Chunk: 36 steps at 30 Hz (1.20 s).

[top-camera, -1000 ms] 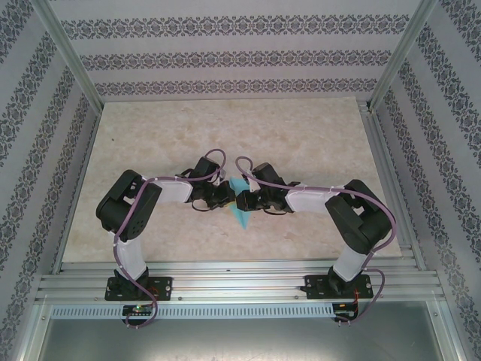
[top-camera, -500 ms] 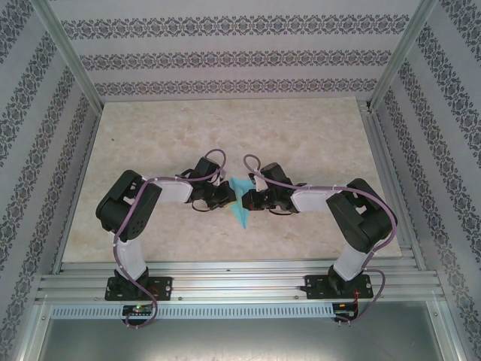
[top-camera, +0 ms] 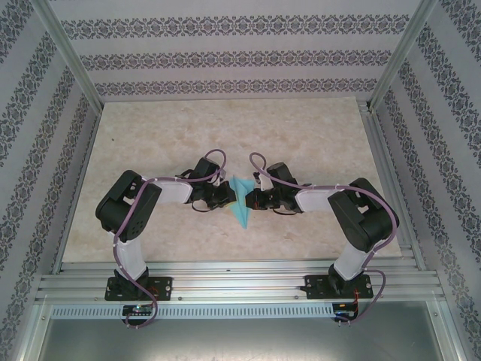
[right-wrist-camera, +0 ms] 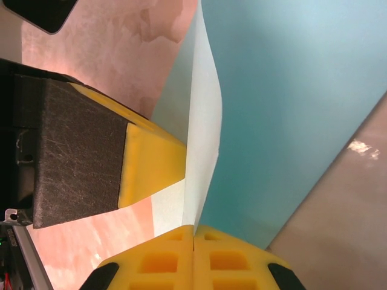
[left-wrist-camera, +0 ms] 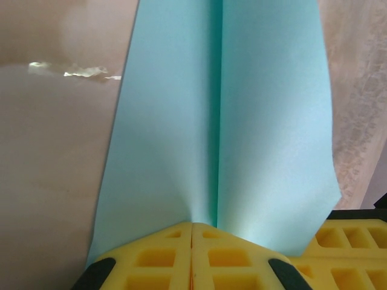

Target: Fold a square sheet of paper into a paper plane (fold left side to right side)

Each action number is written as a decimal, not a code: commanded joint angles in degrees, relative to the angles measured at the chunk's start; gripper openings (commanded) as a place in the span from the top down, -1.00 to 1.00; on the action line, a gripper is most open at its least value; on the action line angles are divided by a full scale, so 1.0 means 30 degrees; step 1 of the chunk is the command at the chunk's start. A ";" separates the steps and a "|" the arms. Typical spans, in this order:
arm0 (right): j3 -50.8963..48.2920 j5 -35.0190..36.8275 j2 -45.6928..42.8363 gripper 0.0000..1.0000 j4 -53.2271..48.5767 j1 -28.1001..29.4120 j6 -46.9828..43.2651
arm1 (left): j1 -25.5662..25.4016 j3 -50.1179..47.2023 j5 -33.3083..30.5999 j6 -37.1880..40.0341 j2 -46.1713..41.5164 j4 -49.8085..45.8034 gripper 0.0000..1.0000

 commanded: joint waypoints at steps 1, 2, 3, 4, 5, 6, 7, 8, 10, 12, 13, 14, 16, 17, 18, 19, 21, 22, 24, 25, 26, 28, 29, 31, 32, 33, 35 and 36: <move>-0.0370 -0.0517 0.0454 1.00 0.0645 -0.0255 0.0196 | -0.0199 -0.0532 -0.1489 0.0460 0.0171 -0.1536 0.85; -0.0328 -0.0549 0.0585 1.00 0.0675 -0.0255 0.0200 | -0.0225 -0.0518 -0.1487 0.0454 0.0152 -0.1532 0.85; -0.0275 -0.0550 0.0695 1.00 0.0670 -0.0282 0.0183 | -0.0199 -0.0524 -0.1487 0.0467 0.0166 -0.1534 0.85; -0.0246 -0.0530 0.0790 1.00 0.0647 -0.0296 0.0180 | -0.0199 -0.0504 -0.1465 0.0487 0.0177 -0.1563 0.85; -0.0238 -0.0521 0.0871 1.00 0.0647 -0.0315 0.0184 | -0.0203 -0.0509 -0.1485 0.0491 0.0149 -0.1580 0.85; -0.0238 -0.0480 0.0915 1.00 0.0639 -0.0342 0.0226 | -0.0219 -0.0496 -0.1480 0.0484 0.0141 -0.1590 0.85; -0.0267 -0.0384 0.0918 1.00 0.0588 -0.0371 0.0219 | -0.0200 -0.0505 -0.1489 0.0498 0.0148 -0.1621 0.85; -0.0318 -0.0382 0.0892 1.00 0.0632 -0.0401 0.0228 | -0.0224 -0.0531 -0.1516 0.0520 0.0149 -0.1621 0.85; -0.0439 -0.0261 0.0804 1.00 0.0683 -0.0431 0.0285 | -0.0215 -0.0514 -0.1508 0.0520 0.0146 -0.1609 0.85; -0.0473 -0.0187 0.0800 1.00 0.0660 -0.0460 0.0305 | -0.0221 -0.0530 -0.1516 0.0520 0.0147 -0.1646 0.85; -0.0499 -0.0119 0.0815 0.99 0.0617 -0.0475 0.0249 | -0.0215 -0.0535 -0.1513 0.0520 0.0122 -0.1637 0.85; -0.0504 -0.0103 0.0886 0.99 0.0617 -0.0527 0.0243 | -0.0202 -0.0534 -0.1509 0.0520 0.0133 -0.1616 0.85; -0.0500 -0.0158 0.1010 0.99 0.0694 -0.0562 0.0267 | -0.0200 -0.0534 -0.1514 0.0520 0.0134 -0.1652 0.85; -0.0480 -0.0197 0.1077 0.99 0.0763 -0.0577 0.0322 | -0.0220 -0.0532 -0.1516 0.0520 0.0132 -0.1644 0.85; -0.0473 -0.0184 0.1108 0.99 0.0735 -0.0576 0.0313 | -0.0204 -0.0540 -0.1510 0.0520 0.0139 -0.1648 0.85; -0.0469 -0.0170 0.1145 0.99 0.0727 -0.0578 0.0299 | -0.0226 -0.0533 -0.1515 0.0520 0.0137 -0.1644 0.85; -0.0414 -0.0089 0.1221 0.98 0.0608 -0.0585 0.0267 | -0.0210 -0.0564 -0.1515 0.0524 0.0132 -0.1630 0.85; -0.0403 -0.0081 0.1294 0.98 0.0618 -0.0582 0.0213 | -0.0198 -0.0521 -0.1516 0.0520 0.0142 -0.1626 0.85; -0.0359 -0.0162 0.1427 0.98 0.0543 -0.0583 0.0248 | -0.0201 -0.0525 -0.1481 0.0520 0.0173 -0.1618 0.85; -0.0385 -0.0197 0.1470 0.98 0.0613 -0.0600 0.0241 | -0.0215 -0.0532 -0.1458 0.0492 0.0155 -0.1601 0.85; -0.0410 -0.0170 0.1496 0.98 0.0556 -0.0578 0.0291 | -0.0214 -0.0533 -0.1399 0.0491 0.0151 -0.1569 0.85; -0.0414 -0.0143 0.1561 0.98 0.0393 -0.0578 0.0207 | -0.0213 -0.0516 -0.1268 0.0461 0.0074 -0.1443 0.85; -0.0387 -0.0085 0.1633 0.98 0.0227 -0.0577 0.0182 | -0.0204 -0.0469 -0.1225 0.0447 -0.0064 -0.1455 0.84; -0.0385 -0.0088 0.1729 0.98 0.0072 -0.0578 0.0150 | -0.0193 -0.0186 -0.1107 0.0593 -0.0340 -0.1604 0.78; -0.0356 -0.0045 0.1765 0.98 -0.0095 -0.0578 0.0094 | -0.0169 0.0047 -0.1132 0.0762 -0.0531 -0.1943 0.75; -0.0356 -0.0049 0.1803 0.98 -0.0186 -0.0563 0.0077 | -0.0119 0.0353 -0.1155 0.0968 -0.0752 -0.2353 0.71; -0.0270 0.0120 0.1883 0.98 -0.0514 -0.0556 -0.0030 | 0.0048 0.1074 -0.1276 0.1431 -0.1338 -0.3286 0.63; -0.0275 0.0124 0.1910 0.98 -0.0581 -0.0548 -0.0071 | 0.0139 0.1388 -0.1304 0.1634 -0.1601 -0.3701 0.60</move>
